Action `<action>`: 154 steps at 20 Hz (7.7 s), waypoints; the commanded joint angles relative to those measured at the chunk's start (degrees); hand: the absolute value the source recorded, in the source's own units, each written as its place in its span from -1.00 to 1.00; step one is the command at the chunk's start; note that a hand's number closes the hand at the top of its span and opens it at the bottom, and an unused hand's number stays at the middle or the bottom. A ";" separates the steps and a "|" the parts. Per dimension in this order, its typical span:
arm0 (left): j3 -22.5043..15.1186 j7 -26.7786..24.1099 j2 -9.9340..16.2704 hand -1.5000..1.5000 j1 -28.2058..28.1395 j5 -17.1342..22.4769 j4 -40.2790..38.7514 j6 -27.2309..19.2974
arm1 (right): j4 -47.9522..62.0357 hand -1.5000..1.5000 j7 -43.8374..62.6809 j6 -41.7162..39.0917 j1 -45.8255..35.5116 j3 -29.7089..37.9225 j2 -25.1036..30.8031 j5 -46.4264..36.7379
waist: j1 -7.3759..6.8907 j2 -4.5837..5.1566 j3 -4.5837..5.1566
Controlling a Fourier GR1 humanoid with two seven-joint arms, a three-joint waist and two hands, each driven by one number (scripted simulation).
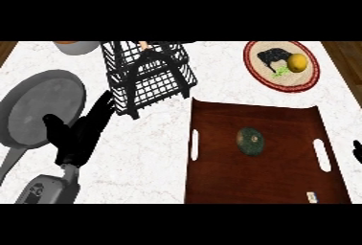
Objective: Pick the squash from the tray and place it in the tiered basket
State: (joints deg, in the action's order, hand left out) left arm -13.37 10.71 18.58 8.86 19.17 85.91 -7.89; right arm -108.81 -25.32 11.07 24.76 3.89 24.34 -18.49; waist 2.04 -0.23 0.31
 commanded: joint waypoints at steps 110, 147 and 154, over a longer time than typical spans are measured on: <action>11.92 3.96 -14.04 0.00 -1.20 -14.30 0.46 12.40 | -22.55 1.00 71.17 -46.13 -53.74 -6.36 -23.93 -23.65 | -1.97 -0.03 -0.24; 9.76 1.70 -16.75 0.00 2.79 -16.58 -3.18 13.22 | 67.36 1.00 56.58 -2.35 -106.62 -2.05 -24.34 -19.92 | -4.93 1.17 -0.20; 10.22 5.57 -16.47 0.00 7.72 -15.62 -3.96 13.77 | 72.55 -1.00 49.93 7.11 -107.81 -3.83 -24.34 -0.92 | -8.15 1.75 -0.18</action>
State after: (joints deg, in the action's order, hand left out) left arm -2.66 15.15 2.94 13.57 3.75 83.56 6.12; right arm -40.35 29.24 14.14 -82.16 1.47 0.00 -27.52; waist -4.93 1.18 0.07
